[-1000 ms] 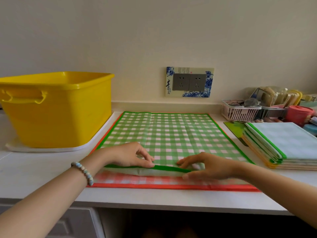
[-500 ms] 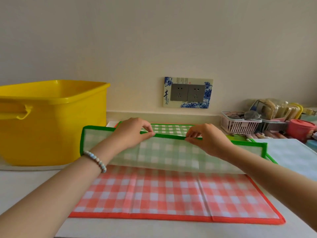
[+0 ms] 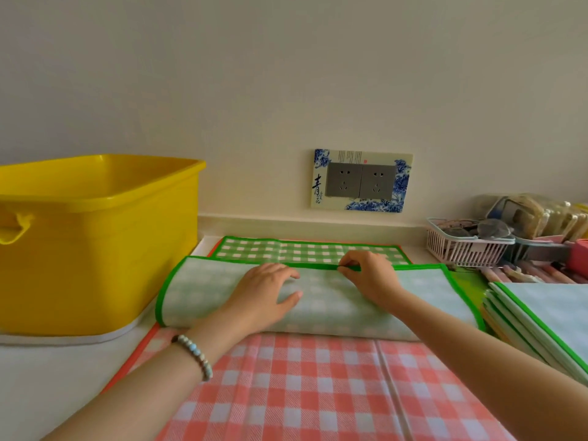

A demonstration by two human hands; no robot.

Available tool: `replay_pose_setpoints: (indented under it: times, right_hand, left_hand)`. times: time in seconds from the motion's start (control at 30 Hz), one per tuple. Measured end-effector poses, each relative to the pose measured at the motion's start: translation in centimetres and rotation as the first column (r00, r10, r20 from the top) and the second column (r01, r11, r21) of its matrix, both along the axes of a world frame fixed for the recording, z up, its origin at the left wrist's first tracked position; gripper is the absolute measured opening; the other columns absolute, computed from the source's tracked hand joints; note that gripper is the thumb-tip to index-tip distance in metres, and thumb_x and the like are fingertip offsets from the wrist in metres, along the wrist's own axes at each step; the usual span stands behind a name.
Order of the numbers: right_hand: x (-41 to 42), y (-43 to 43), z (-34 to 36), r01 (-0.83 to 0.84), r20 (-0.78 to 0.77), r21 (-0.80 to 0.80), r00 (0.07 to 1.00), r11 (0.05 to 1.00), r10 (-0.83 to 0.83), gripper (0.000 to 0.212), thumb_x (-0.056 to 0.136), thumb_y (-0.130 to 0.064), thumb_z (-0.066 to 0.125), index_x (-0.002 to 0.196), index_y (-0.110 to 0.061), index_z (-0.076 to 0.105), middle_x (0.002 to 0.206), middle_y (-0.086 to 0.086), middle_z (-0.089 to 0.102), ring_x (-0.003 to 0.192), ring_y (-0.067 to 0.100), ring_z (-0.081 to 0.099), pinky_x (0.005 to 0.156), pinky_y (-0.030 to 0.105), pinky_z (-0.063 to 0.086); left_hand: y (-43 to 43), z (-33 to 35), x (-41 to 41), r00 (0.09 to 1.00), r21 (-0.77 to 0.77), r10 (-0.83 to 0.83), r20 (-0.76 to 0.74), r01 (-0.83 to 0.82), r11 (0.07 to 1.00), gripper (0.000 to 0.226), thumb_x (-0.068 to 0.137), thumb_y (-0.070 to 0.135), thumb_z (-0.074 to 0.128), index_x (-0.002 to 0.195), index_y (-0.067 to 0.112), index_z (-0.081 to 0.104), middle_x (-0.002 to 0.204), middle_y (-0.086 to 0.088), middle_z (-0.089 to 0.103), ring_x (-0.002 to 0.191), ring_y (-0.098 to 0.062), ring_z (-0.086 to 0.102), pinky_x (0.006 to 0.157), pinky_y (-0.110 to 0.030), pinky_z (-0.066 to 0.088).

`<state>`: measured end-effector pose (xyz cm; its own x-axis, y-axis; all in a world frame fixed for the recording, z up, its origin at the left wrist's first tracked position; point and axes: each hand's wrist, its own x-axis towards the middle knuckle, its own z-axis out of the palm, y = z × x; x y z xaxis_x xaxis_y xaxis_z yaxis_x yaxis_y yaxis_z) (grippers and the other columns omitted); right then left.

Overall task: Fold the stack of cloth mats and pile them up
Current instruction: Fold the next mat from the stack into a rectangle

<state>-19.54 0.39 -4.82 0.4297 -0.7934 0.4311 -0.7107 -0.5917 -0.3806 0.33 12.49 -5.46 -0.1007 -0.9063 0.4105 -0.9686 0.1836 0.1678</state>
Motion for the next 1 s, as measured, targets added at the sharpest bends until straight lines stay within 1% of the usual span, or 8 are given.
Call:
replay_pose_setpoints:
  times: [0.1, 0.27, 0.33, 0.43, 0.53, 0.67, 0.8, 1.0]
  right_hand:
    - [0.7, -1.3, -1.2, 0.034, -0.073, 0.022, 0.997, 0.999, -0.032, 0.015, 0.089, -0.026, 0.06, 0.099, -0.018, 0.069, 0.1, 0.0, 0.071, 0.094, 0.023, 0.063, 0.087, 0.034, 0.046]
    - [1.1, -2.4, -2.3, 0.06, -0.178, -0.012, 0.982, 0.998, -0.061, 0.027, 0.092, -0.035, 0.055, 0.114, -0.021, 0.061, 0.116, -0.001, 0.062, 0.107, 0.023, 0.056, 0.093, 0.032, 0.035]
    - [1.3, -2.1, -2.5, 0.057, -0.155, -0.01, 0.986, 0.998, -0.058, 0.032, 0.093, -0.036, 0.053, 0.121, -0.021, 0.056, 0.123, 0.0, 0.056, 0.113, 0.023, 0.053, 0.097, 0.033, 0.034]
    - [1.9, -0.8, -2.8, 0.016, -0.064, 0.046, 0.998, 0.999, -0.013, 0.032, 0.093, -0.034, 0.053, 0.121, -0.02, 0.057, 0.126, 0.001, 0.055, 0.114, 0.022, 0.053, 0.096, 0.032, 0.038]
    - [2.7, 1.0, -3.6, -0.05, -0.039, 0.077, 0.998, 0.996, 0.053, 0.032, 0.093, -0.036, 0.052, 0.121, -0.02, 0.058, 0.127, 0.0, 0.055, 0.113, 0.02, 0.054, 0.095, 0.03, 0.039]
    - [3.7, 2.7, -5.0, -0.086, -0.08, 0.098, 0.992, 0.991, 0.094, 0.038, 0.094, -0.038, 0.046, 0.128, -0.021, 0.054, 0.133, -0.003, 0.052, 0.119, 0.017, 0.05, 0.101, 0.028, 0.034]
    - [4.2, 3.2, -6.1, -0.088, -0.147, 0.116, 0.984, 0.989, 0.105, 0.043, 0.096, -0.04, 0.04, 0.136, -0.024, 0.045, 0.144, -0.005, 0.042, 0.13, 0.015, 0.039, 0.108, 0.026, 0.024]
    - [4.3, 3.0, -6.8, -0.087, -0.192, 0.093, 0.976, 0.992, 0.103, 0.047, 0.097, -0.044, 0.033, 0.141, -0.027, 0.038, 0.15, -0.007, 0.033, 0.137, 0.011, 0.028, 0.112, 0.026, 0.015]
  left_hand:
    - [-0.6, -1.2, -0.1, 1.0, 0.066, 0.007, -0.015, -0.006, 0.998, 0.044, 0.094, 0.048, 0.045, 0.129, 0.024, 0.051, 0.132, 0.009, 0.051, 0.124, -0.01, 0.042, 0.106, -0.025, 0.027]
    - [-1.7, -2.7, -0.1, 0.996, 0.164, 0.056, 0.064, -0.066, 0.984, 0.049, 0.095, 0.05, 0.04, 0.136, 0.024, 0.044, 0.141, 0.008, 0.043, 0.131, -0.011, 0.035, 0.11, -0.027, 0.022]
    - [-2.1, -3.3, -0.1, 0.996, 0.199, 0.075, 0.057, -0.085, 0.976, 0.051, 0.095, 0.05, 0.039, 0.139, 0.023, 0.04, 0.144, 0.007, 0.04, 0.133, -0.012, 0.033, 0.111, -0.03, 0.022]
    - [-2.3, -4.1, 0.0, 0.995, 0.238, 0.09, 0.044, -0.098, 0.966, 0.053, 0.096, 0.05, 0.037, 0.142, 0.023, 0.036, 0.147, 0.007, 0.036, 0.136, -0.012, 0.03, 0.112, -0.031, 0.021]
    - [-2.4, -4.8, -0.1, 0.992, 0.25, 0.117, 0.042, -0.124, 0.96, 0.052, 0.097, 0.048, 0.034, 0.144, 0.025, 0.032, 0.151, 0.007, 0.031, 0.139, -0.011, 0.025, 0.113, -0.034, 0.018]
    - [-2.3, -5.2, -0.4, 0.984, 0.273, 0.173, 0.046, -0.179, 0.945, 0.054, 0.098, 0.049, 0.029, 0.147, 0.025, 0.027, 0.155, 0.007, 0.024, 0.142, -0.01, 0.018, 0.115, -0.038, 0.013]
    - [-2.1, -5.4, -0.7, 0.978, 0.289, 0.205, 0.037, -0.207, 0.935, 0.054, 0.099, 0.048, 0.024, 0.148, 0.026, 0.022, 0.157, 0.007, 0.017, 0.144, -0.011, 0.012, 0.115, -0.041, 0.007]
    - [-2.1, -5.7, -0.6, 0.976, 0.306, 0.215, 0.019, -0.21, 0.929, 0.053, 0.1, 0.048, 0.021, 0.149, 0.027, 0.018, 0.158, 0.007, 0.012, 0.145, -0.01, 0.006, 0.116, -0.043, 0.003]
